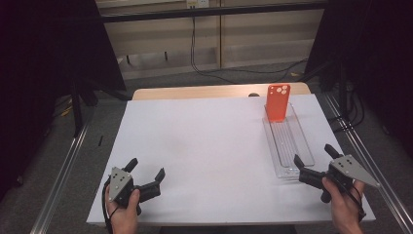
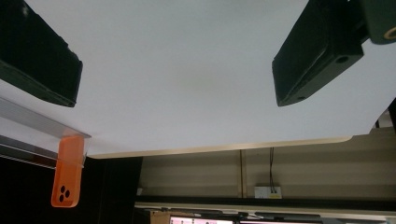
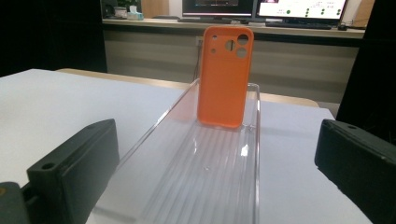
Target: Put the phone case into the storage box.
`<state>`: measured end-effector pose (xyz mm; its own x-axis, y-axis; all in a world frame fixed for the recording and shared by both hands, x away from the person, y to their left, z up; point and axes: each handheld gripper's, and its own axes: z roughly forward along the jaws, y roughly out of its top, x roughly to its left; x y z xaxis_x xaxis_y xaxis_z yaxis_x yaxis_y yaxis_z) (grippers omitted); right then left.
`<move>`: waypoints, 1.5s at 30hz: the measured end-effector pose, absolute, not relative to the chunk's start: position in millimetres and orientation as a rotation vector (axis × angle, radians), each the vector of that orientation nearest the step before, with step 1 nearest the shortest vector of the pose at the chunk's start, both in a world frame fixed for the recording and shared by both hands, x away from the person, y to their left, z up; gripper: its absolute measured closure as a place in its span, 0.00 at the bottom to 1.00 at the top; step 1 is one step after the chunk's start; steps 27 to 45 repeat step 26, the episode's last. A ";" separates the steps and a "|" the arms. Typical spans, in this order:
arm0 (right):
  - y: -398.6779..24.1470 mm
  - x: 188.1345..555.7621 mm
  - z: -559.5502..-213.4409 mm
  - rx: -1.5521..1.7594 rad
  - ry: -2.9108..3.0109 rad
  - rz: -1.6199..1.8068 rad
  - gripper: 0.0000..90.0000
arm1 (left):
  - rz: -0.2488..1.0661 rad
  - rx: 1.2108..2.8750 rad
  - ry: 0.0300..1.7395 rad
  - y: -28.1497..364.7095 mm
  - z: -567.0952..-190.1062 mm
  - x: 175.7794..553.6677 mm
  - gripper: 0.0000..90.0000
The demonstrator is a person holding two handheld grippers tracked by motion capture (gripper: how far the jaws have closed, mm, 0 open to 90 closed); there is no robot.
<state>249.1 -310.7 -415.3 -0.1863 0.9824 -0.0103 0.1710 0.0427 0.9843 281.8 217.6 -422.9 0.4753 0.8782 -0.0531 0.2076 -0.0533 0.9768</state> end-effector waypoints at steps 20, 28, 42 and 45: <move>-329.3 229.0 -432.6 1.180 1.483 1.251 0.00 | 0.702 1.565 0.984 213.6 -426.5 286.7 0.01; -328.1 229.0 -433.6 1.179 1.491 1.257 0.00 | 0.703 1.555 0.983 215.0 -425.5 288.5 0.01; -328.1 229.0 -433.6 1.179 1.491 1.257 0.00 | 0.703 1.555 0.983 215.0 -425.5 288.5 0.01; -328.1 229.0 -433.6 1.179 1.491 1.257 0.00 | 0.703 1.555 0.983 215.0 -425.5 288.5 0.01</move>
